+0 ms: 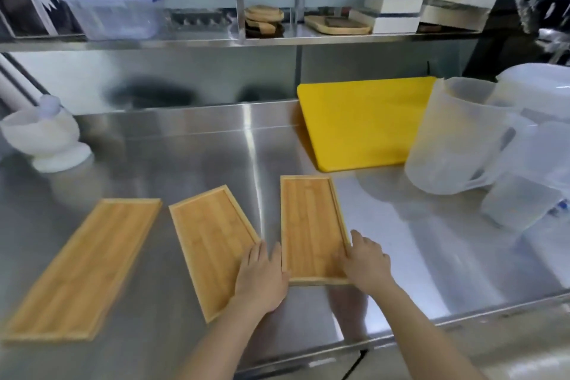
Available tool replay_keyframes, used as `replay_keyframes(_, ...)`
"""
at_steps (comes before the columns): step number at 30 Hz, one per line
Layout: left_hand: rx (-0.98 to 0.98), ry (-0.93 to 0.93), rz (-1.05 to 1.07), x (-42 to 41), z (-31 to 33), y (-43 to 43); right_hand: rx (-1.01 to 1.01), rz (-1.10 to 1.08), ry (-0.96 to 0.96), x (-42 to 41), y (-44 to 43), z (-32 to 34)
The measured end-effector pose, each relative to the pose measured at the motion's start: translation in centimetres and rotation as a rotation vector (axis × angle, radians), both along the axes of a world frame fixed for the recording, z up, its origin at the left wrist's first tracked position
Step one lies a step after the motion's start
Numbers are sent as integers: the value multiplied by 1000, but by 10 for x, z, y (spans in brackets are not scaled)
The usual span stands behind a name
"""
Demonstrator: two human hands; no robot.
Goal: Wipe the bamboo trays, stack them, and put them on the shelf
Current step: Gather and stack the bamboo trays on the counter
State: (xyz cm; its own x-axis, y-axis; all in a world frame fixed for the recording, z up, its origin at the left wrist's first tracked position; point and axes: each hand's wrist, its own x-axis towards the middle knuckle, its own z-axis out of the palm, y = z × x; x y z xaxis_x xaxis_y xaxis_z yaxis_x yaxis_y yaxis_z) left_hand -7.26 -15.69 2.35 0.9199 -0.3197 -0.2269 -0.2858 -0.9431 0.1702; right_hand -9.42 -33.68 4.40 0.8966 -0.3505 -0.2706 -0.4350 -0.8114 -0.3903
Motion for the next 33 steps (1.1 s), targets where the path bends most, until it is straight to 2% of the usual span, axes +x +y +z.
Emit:
replay_keyframes(3,-77,83,34,-2,-8,-10,165,-102,74,2,15,-18)
replay_keyframes(9,-326,402,175,-10,-1,-37,307,-353,24,7,30,-21)
replay_keyframes(13,-647,557,392,-6,13,-40,684,-624,-99,13,23,-18)
replay_keyframes(17,-960,578,581,6,25,-28,858,-686,-145,17,10,-3)
replay_keyframes(20,-1051,483,745,23,33,-12,992,-657,-100,19,-1,16)
replay_keyframes(22,-1074,465,776,30,39,-5,984,-596,-67,20,-2,26)
replay_keyframes(25,-1030,453,691,32,48,1,841,-476,-116,25,5,33)
replay_keyframes(28,-1032,350,609,26,58,11,740,-357,-158,28,18,29)
replay_keyframes(33,-758,81,423,8,49,46,428,-100,-208,28,46,19)
